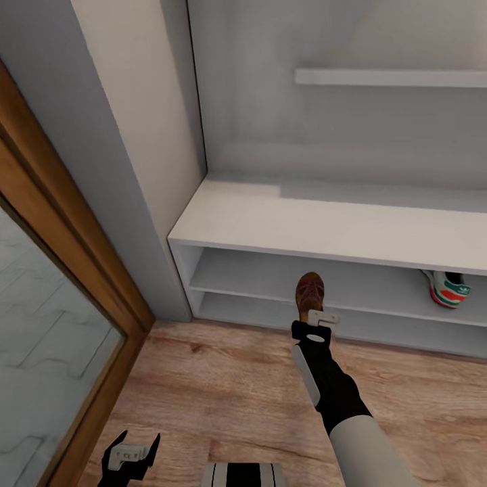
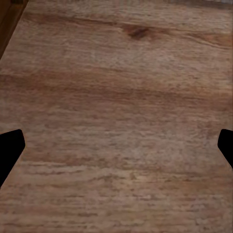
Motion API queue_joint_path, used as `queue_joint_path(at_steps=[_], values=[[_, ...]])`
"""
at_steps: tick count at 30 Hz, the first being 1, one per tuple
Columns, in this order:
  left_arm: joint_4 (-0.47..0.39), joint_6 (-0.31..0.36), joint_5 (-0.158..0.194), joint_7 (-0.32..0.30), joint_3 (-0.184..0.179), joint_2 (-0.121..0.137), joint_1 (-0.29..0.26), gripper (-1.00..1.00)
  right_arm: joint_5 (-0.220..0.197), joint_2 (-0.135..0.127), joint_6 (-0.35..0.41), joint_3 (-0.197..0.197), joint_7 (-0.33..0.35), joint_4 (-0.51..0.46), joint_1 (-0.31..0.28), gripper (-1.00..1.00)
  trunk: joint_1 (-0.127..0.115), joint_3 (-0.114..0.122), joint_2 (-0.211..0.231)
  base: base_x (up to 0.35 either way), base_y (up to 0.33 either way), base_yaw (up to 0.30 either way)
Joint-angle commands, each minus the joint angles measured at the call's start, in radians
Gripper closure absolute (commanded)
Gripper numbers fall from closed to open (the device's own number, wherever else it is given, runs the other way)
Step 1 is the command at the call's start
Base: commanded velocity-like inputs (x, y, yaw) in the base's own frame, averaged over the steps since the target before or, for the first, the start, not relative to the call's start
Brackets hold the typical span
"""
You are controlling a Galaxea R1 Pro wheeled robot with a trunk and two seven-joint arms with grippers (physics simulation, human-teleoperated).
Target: Pick up the two gym shoes and the two sandals from the corridor floor and place them onto the hallstand (shoe rack) in the corridor, making sure they are on the rack and not on the floor. Arrange them so the two gym shoes are next to each other and the two sandals are next to each other.
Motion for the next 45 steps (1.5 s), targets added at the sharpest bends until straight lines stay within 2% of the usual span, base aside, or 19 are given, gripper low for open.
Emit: queue_joint_path(at_steps=[1, 45], values=[[0.001, -0.003, -0.008, -0.005, 0.009, -0.007, -0.001, -1.0, -0.01, 0.0, 0.001, 0.002, -0.007, -0.001, 0.0, 1.0, 0.0, -0.001, 0.0, 0.295, 0.0, 0.0], [0.002, -0.003, -0.009, -0.002, 0.009, -0.013, -0.001, -1.0, -0.01, 0.0, 0.002, -0.001, -0.007, -0.001, -0.001, 1.0, 0.0, -0.001, 0.0, 0.146, 0.0, 0.0]])
